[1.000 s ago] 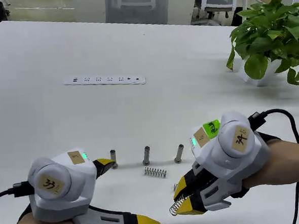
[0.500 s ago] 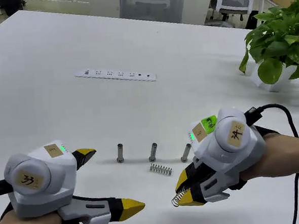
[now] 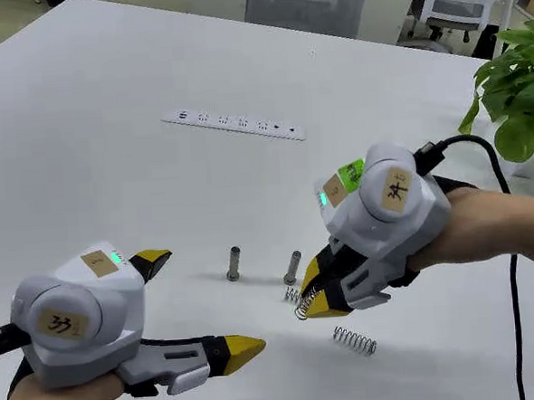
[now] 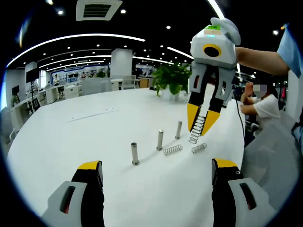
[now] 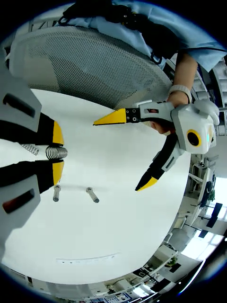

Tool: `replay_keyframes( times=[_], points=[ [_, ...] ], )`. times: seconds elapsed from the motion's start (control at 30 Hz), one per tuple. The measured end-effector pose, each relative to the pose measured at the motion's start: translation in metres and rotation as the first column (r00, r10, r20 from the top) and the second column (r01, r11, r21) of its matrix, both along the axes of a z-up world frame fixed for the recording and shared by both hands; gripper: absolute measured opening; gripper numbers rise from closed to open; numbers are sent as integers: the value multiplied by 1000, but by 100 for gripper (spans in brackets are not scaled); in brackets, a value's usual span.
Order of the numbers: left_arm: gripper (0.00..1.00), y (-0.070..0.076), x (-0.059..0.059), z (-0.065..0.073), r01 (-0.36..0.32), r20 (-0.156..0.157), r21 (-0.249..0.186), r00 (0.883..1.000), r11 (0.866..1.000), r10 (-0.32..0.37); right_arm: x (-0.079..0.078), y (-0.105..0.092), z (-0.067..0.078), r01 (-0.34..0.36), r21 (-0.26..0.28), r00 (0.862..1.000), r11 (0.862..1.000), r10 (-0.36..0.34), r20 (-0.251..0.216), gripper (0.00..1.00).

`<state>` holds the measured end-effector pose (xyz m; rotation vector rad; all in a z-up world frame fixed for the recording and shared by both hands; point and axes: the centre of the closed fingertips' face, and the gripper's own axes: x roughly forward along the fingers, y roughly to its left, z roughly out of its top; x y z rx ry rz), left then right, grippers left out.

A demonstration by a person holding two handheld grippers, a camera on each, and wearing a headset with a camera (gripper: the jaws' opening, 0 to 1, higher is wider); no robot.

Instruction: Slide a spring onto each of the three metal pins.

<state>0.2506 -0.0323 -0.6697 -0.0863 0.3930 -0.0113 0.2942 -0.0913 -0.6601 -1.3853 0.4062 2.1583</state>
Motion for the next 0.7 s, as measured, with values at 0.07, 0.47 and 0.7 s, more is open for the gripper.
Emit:
replay_keyframes(
  times=[0.07, 0.47, 0.7],
  points=[
    [97, 0, -1, -1, -1, 0, -10, 1000, 1000, 1, 1, 12, 3, -17, 8, 1000, 1000, 17, 14, 12],
    [97, -3, -3, -5, -3, -14, -20, 1000, 1000, 3, 6, 62, 13, -120, 29, 989, 992, 117, 89, 12],
    [97, -7, -3, -6, 9, -21, -16, 1000, 1000, -9, 6, 79, 6, -179, 12, 975, 984, 176, 138, 12]
  ],
)
